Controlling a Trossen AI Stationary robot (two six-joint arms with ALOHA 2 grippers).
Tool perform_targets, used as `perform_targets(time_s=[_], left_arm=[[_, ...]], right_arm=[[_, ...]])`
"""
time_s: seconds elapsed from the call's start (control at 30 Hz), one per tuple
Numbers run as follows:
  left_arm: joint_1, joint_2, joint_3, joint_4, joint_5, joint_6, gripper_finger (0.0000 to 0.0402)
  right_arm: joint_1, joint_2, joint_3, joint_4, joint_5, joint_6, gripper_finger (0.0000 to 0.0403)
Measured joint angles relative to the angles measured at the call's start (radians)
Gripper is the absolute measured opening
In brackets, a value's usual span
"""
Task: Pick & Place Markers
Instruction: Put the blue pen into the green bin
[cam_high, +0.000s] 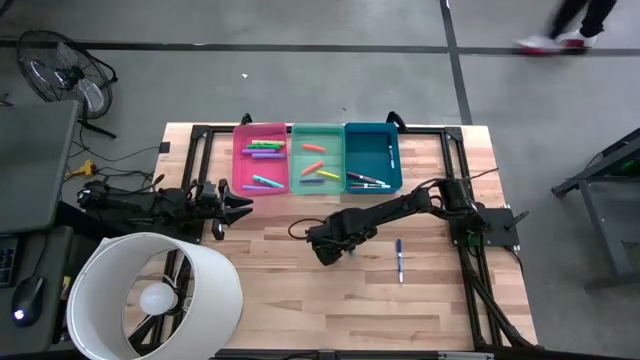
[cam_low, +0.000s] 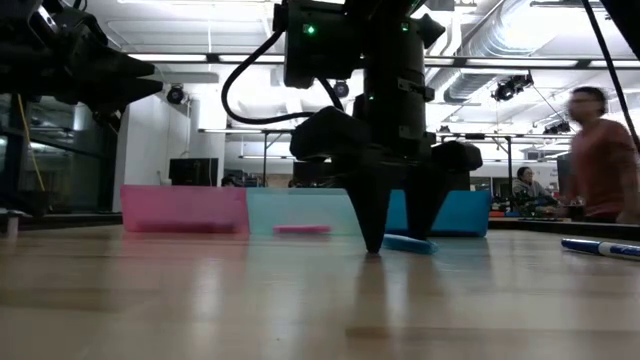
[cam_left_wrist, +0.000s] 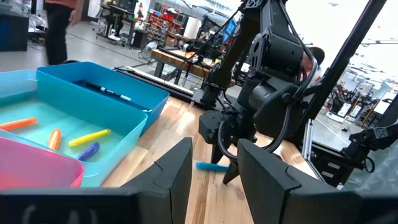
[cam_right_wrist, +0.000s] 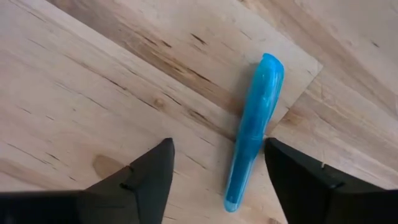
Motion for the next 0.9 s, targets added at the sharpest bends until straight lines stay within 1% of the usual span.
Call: perform_targets(time_s=[0.57, 0.9], left_arm=[[0.000, 0.000, 0.000, 0.000, 0.000, 0.000, 0.0127], [0.000, 0.000, 0.000, 0.000, 0.000, 0.000, 0.0127]], right_arm=[[0.000, 0.000, -0.002, -0.012, -0.005, 0.012, 0.0115], [0.001, 0.000, -0.003, -0.012, -0.012, 0.088, 0.0044]])
